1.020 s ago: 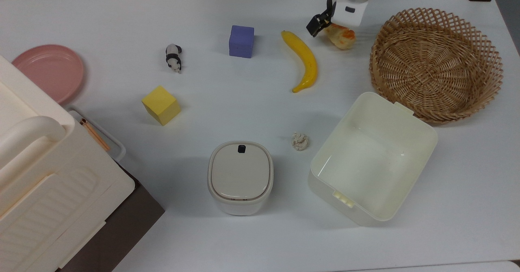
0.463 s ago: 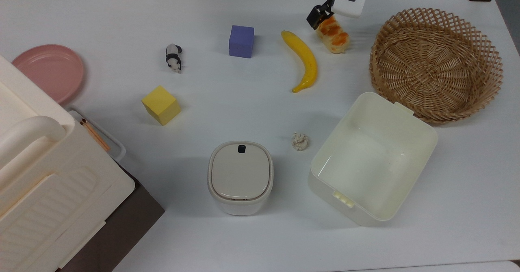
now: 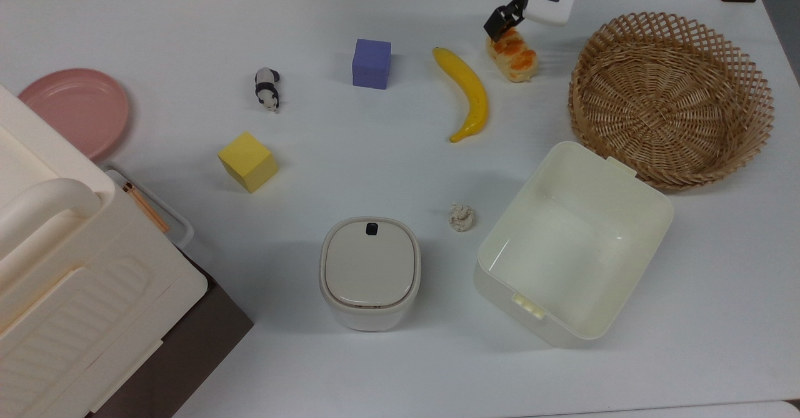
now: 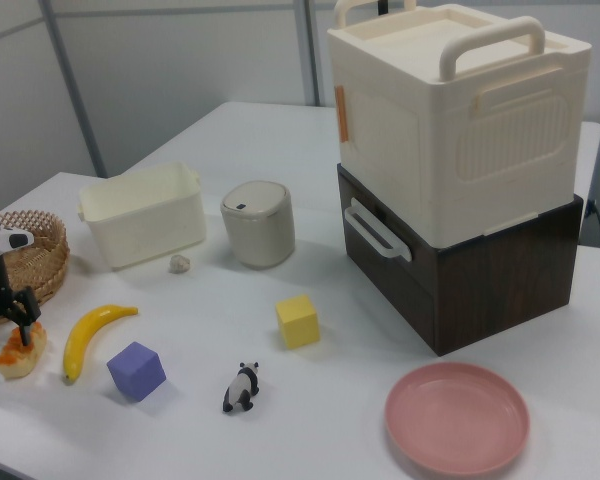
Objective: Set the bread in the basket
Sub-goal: 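Lift the bread up off the table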
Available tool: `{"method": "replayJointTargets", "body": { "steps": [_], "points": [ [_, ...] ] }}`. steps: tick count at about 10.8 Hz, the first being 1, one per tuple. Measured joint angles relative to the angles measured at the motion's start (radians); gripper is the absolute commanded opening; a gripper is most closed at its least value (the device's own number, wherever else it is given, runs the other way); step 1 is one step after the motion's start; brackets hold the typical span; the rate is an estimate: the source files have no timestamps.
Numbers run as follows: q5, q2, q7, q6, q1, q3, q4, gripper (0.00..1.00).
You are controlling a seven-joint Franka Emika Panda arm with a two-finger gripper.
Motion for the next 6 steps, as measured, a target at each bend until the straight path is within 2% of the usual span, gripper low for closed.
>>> {"method": "replayJointTargets", "body": {
  "steps": [1, 2, 3, 4, 6],
  "points": [
    [0.000, 0.020, 0.013, 0.032, 0.000, 0.000, 0.000, 0.89],
    [0.000, 0.037, 0.019, 0.049, 0.000, 0.000, 0.000, 0.78],
    [0.000, 0.049, 0.022, 0.056, 0.000, 0.000, 0.001, 0.55],
    [0.000, 0.055, 0.022, 0.057, 0.000, -0.001, 0.002, 0.40],
    [0.000, 0.054, 0.023, 0.057, 0.000, -0.004, 0.008, 0.18]
  ]
}}
